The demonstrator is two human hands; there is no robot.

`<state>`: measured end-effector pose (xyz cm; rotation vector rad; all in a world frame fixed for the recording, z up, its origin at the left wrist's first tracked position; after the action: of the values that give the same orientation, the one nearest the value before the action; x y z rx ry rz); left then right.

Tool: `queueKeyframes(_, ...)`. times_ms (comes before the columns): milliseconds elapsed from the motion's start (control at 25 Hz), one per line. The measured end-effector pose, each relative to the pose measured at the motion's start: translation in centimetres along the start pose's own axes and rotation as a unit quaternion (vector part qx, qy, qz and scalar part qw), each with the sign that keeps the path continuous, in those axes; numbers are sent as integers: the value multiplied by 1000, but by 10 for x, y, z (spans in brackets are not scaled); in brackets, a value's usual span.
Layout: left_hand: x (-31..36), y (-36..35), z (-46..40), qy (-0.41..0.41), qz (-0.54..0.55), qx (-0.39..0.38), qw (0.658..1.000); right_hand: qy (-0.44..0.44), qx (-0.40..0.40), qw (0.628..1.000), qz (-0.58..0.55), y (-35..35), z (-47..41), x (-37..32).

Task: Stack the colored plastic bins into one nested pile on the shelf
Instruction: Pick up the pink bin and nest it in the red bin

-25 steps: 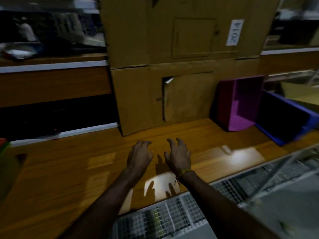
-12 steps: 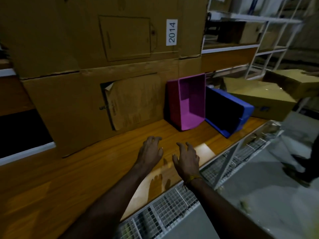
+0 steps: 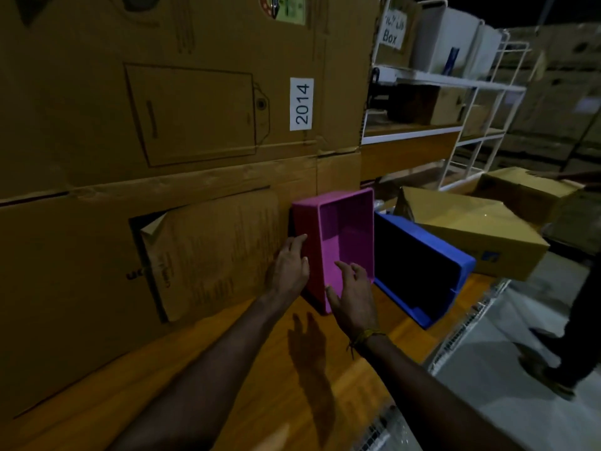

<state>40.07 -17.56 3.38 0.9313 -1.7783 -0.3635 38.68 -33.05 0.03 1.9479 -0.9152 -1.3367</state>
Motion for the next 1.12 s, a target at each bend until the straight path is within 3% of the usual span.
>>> queueKeyframes(280, -13, -13, -121, -25, 27, 17, 999, -14, 41, 995, -90, -23, -115, -30)
queueKeyframes(480, -22, -36, -138, -81, 12, -70, 994, -16, 37, 994, -106, -37, -141, -29)
queueKeyframes(760, 1, -1, -87, -122, 76, 54, 988, -14, 104, 976, -191, -17, -105, -35)
queueKeyframes(920, 15, 17, -28, -144, 89, 73, 983, -35, 118, 974, -192, 2, -56, -34)
queueKeyframes(1120, 14, 33, 40, -97, 45, 62, 992, -84, 88, 973, -195, 17, 20, -24)
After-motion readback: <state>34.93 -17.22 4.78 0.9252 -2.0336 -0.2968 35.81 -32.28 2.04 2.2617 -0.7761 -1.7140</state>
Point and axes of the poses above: each hand's wrist, its own z-axis away from the middle knuckle, its own y-axis out of the back of the hand, x = y × z, the point moved 4 cm from there along -z, towards the middle knuckle
